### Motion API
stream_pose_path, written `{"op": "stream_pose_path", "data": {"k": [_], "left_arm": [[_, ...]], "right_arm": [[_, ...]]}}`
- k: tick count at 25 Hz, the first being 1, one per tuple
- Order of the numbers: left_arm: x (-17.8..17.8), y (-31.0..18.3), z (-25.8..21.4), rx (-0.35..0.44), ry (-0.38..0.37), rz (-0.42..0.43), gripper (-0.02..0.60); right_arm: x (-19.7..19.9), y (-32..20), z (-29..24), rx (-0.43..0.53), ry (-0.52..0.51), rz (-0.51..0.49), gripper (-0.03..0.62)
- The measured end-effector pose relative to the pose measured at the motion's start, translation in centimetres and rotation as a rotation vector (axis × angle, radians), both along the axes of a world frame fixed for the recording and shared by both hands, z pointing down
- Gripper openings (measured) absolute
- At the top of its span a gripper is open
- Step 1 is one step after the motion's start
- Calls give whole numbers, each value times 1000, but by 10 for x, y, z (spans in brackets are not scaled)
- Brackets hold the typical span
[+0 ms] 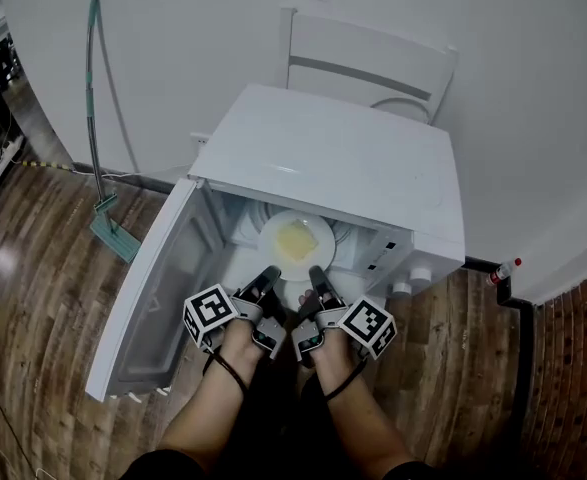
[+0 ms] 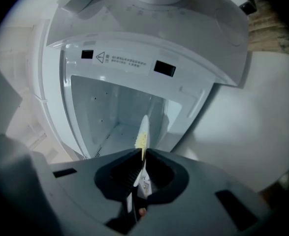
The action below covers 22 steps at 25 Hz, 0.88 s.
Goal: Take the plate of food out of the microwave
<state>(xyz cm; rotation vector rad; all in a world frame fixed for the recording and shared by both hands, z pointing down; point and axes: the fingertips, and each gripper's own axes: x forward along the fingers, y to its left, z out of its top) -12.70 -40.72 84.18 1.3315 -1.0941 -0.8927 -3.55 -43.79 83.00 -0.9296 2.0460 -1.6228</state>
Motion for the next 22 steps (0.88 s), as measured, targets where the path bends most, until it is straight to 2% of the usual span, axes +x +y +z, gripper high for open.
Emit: {"op": "stream_pose_path", "data": {"k": [4, 6, 9, 15, 19, 22], "left_arm": [[5, 8, -14, 5, -45, 17, 8], [5, 15, -22, -33, -69, 21, 8], [12, 28, -39, -107, -42, 18, 8], [37, 68, -103, -194, -40, 74, 8], [52, 90, -159, -187, 2, 76, 8], [57, 113, -203, -193, -21, 81, 8]], "right_arm": [[1, 10, -5, -59, -34, -8, 29], [4, 17, -10, -107, -40, -4, 29], [16, 27, -26, -187, -31, 12, 26], [41, 72, -87, -293, 1, 42, 26], [55, 96, -140, -317, -9, 47, 26], [58, 117, -189, -317, -44, 46, 25]]}}
